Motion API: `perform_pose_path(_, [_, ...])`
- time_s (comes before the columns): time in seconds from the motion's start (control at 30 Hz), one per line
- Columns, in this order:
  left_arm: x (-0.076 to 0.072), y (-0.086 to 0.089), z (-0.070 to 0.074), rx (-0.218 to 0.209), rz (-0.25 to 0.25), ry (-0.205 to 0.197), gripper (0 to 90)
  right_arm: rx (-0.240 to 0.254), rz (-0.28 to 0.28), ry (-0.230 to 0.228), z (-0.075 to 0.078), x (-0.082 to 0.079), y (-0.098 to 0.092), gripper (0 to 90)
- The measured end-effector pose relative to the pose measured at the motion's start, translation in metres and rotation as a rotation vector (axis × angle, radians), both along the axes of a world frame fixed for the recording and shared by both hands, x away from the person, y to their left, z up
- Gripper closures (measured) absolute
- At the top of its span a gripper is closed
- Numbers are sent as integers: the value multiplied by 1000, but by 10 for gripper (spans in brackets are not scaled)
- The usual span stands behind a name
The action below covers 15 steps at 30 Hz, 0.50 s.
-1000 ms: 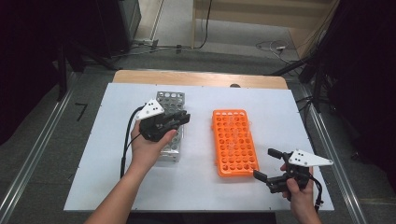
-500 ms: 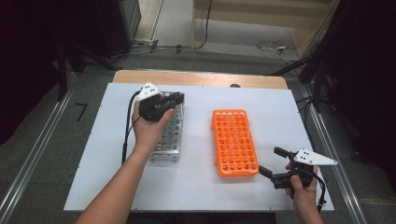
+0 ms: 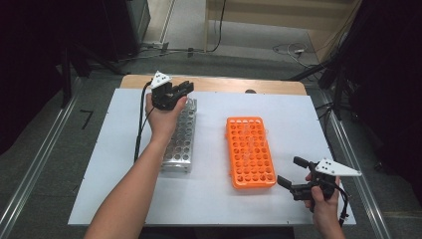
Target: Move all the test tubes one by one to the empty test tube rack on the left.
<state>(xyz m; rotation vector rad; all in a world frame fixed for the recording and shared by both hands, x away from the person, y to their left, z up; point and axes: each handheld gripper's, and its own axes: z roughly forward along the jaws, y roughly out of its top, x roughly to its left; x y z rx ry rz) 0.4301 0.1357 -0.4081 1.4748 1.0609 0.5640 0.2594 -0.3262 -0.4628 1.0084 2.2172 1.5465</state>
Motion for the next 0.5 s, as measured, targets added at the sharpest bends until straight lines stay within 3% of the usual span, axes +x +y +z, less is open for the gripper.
perform_pose_path(0.2, [19, 0, 0, -6, 50, 8, 756, 6, -1, 3, 0, 0, -1, 0])
perform_pose_path(0.5, [29, -8, -10, 51, 74, 55, 755, 11, -1, 5, 0, 0, -2, 0])
